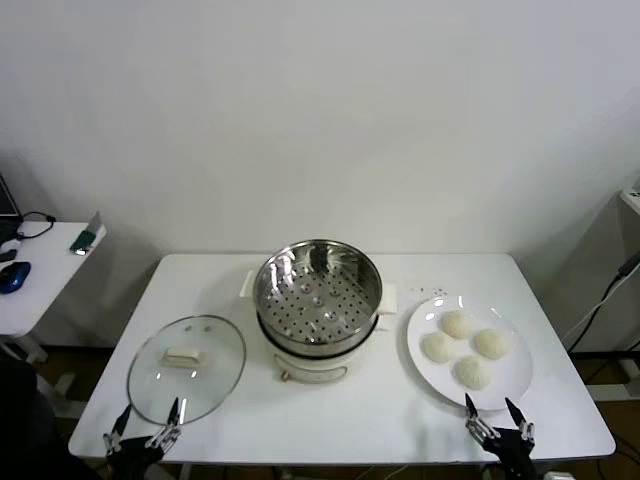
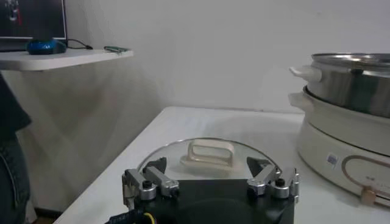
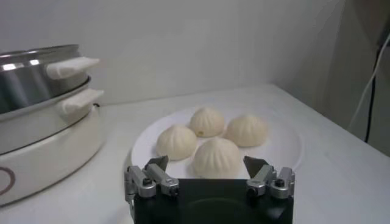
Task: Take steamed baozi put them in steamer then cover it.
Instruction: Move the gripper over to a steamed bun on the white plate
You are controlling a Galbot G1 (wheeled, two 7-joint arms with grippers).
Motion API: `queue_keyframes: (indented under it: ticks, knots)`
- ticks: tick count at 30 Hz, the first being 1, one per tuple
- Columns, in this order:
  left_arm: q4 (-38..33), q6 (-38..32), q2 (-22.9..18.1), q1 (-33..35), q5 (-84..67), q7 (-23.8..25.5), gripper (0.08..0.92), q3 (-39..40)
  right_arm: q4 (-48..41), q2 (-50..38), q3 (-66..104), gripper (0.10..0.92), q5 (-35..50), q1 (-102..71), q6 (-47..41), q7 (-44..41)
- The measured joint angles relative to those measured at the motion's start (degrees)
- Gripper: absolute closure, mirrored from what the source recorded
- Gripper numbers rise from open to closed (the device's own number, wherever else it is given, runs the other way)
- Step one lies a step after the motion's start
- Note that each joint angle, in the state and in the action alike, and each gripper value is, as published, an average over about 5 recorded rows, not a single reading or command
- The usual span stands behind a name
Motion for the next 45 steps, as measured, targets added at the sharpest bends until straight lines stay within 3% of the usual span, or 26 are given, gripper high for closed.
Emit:
queue_keyframes:
  ticks: [9, 18, 31, 38, 45]
  knots:
    - [-0.1, 0.3, 0.9, -0.7, 0.0, 0.2, 0.177, 0.1, -3.4, -7.0, -1.3, 0.203, -3.1, 14.7, -9.9, -2.7]
    - [-0.3, 0.4, 1.1, -1.3, 0.2, 0.3, 0.177, 0.2, -13.0, -20.9, -15.9, 0.203, -11.9, 37.0, -15.2, -15.3]
    - [0.6, 0.2, 1.0, -2.1, 0.3, 0.8, 0.177, 0.1, -25.9, -37.0, -51.8, 0.203, -25.7, 75.4, -6.2, -45.5]
    - [0.6, 0.2, 0.8, -2.2, 0.3, 1.2, 0.177, -0.1, -32.0, -38.7, -72.8, 0.203, -25.4, 95.2, -1.9, -57.7]
    - [0.4, 0.2, 0.4, -2.5, 0.1, 1.4, 0.177, -0.3, -36.3, -36.8, -87.2, 0.203, -22.2, 105.7, -2.3, -63.4]
